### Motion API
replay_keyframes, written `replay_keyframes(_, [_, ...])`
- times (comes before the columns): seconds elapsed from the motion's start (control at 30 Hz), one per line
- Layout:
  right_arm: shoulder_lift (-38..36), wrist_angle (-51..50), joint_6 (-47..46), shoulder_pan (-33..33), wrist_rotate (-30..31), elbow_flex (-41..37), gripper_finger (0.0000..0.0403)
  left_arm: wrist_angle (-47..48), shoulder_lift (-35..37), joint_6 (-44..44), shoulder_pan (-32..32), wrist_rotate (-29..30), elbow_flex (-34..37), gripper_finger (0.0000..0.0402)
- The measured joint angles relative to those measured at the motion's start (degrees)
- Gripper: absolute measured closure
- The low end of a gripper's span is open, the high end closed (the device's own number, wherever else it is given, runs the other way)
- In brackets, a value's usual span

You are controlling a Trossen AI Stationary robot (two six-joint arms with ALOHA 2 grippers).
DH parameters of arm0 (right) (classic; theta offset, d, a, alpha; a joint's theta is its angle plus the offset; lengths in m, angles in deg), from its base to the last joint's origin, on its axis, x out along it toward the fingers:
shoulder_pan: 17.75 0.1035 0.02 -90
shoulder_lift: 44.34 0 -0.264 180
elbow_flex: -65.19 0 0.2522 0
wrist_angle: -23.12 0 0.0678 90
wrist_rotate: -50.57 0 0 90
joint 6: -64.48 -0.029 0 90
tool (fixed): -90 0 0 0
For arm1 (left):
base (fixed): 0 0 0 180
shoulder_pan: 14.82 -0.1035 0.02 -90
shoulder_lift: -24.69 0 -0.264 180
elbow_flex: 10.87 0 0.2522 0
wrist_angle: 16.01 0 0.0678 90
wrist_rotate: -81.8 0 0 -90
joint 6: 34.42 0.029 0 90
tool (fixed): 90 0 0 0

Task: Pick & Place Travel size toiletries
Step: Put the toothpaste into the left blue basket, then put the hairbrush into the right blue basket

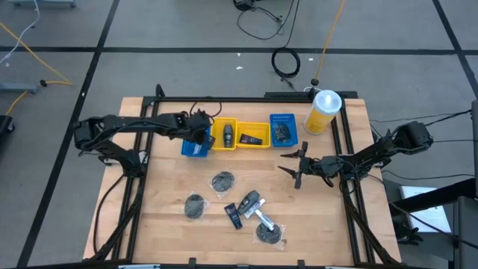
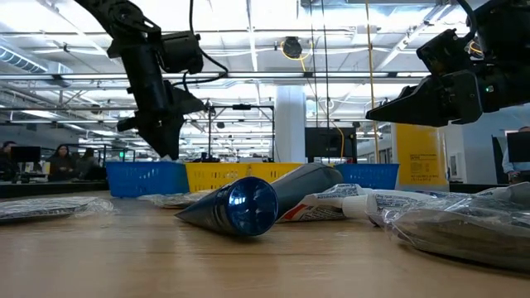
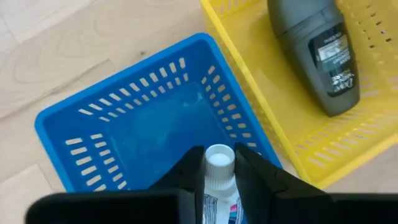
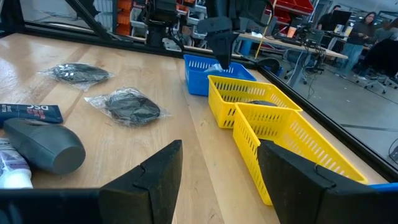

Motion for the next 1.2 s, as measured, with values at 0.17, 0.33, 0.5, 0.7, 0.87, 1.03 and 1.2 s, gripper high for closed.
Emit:
replay_keyframes(0.17, [-0.01,-0.03,-0.02,0.0,0.0,0.0,0.0202,0.11,0.54,0.29,-1.56,0.15,0.0,0.0271])
replay_keyframes(0.33, [-0.01,-0.09,0.0,0.0,0.0,-0.01,0.0202,0.08,2.84,0.53,-4.04,-3.26,-0.04,0.0201])
replay_keyframes(0.5, [-0.02,-0.18,0.07,0.0,0.0,-0.02,0.0202,-0.29,8.17,0.32,-2.32,-6.11,-0.07,0.0172])
replay_keyframes(0.7, [-0.01,-0.58,0.02,0.0,0.0,0.0,0.0202,-4.02,13.44,-1.69,11.77,4.36,-0.07,0.017])
replay_keyframes(0.87, [-0.01,-0.79,-0.44,0.0,0.0,-0.01,0.0202,-12.87,12.17,1.71,26.94,18.11,-0.07,0.0169])
replay_keyframes(1.03, [0.0,-0.94,-0.44,0.0,-0.01,0.0,0.0202,-23.73,6.62,8.73,37.61,25.91,-0.07,0.0169])
replay_keyframes(1.2, [0.0,-0.51,-0.22,-0.04,-7.43,0.0,0.0202,-31.77,-1.83,13.68,41.47,26.98,-0.05,0.0169])
